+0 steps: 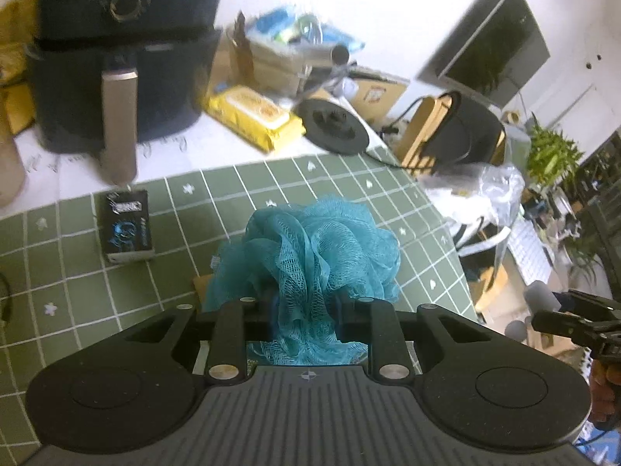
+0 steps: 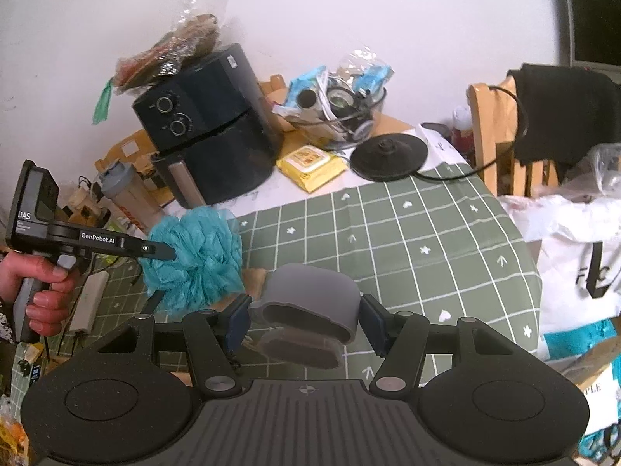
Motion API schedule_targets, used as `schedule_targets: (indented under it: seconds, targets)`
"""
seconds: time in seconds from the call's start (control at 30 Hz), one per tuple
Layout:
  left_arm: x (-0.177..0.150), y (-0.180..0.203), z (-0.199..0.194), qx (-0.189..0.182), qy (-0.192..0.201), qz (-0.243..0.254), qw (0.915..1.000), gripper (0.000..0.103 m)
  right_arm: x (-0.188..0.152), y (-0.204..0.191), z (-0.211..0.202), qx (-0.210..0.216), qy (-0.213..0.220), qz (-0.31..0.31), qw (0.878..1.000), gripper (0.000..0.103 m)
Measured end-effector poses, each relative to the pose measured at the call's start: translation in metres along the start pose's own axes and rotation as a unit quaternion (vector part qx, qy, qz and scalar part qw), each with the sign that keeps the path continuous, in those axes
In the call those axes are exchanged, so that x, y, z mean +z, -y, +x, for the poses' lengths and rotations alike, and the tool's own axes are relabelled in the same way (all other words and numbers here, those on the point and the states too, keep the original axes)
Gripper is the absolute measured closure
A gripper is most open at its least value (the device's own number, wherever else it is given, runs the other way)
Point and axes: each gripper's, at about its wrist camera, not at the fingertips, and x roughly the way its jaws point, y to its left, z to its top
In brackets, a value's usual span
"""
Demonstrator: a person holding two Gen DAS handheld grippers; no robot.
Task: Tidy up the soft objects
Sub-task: 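Carry the teal pouf and earbud case over the cardboard box with both grippers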
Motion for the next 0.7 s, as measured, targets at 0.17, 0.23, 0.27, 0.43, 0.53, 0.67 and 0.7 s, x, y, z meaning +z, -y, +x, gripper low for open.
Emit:
schedule_targets:
  seconds: [0.17, 0.23, 0.27, 0.43, 0.53, 0.67, 0.7]
  targets:
    - [-0.006, 0.012, -0.026, 0.019, 0.026, 0.002, 0.9995, 0.078, 0.007, -0.010, -0.009, 0.016, 0.005, -0.020, 1.000, 0.040]
    - [-0.008, 0.019, -0.036, 0.027, 0.035, 0.007, 0.9990, 0.078, 0.009, -0.016, -0.013, 0.025, 0.007, -0.032, 0.999, 0.040]
    - [-0.010, 0.022, -0.041, 0.032, 0.040, 0.010, 0.9986, 0.078, 0.010, -0.019, -0.015, 0.028, 0.007, -0.037, 0.999, 0.040]
    - [-0.018, 0.041, -0.067, 0.052, 0.060, 0.022, 0.9966, 0.078, 0.015, -0.032, -0.025, 0.054, 0.009, -0.061, 0.997, 0.040]
    - [-0.025, 0.053, -0.082, 0.057, 0.072, 0.026, 0.9955, 0.078, 0.015, -0.039, -0.029, 0.068, 0.008, -0.070, 0.995, 0.040]
    - [-0.035, 0.065, -0.102, 0.063, 0.085, 0.025, 0.9941, 0.078, 0.013, -0.048, -0.033, 0.090, 0.003, -0.084, 0.992, 0.040]
    - [-0.038, 0.067, -0.106, 0.064, 0.088, 0.023, 0.9938, 0.078, 0.012, -0.050, -0.034, 0.097, 0.002, -0.089, 0.991, 0.040]
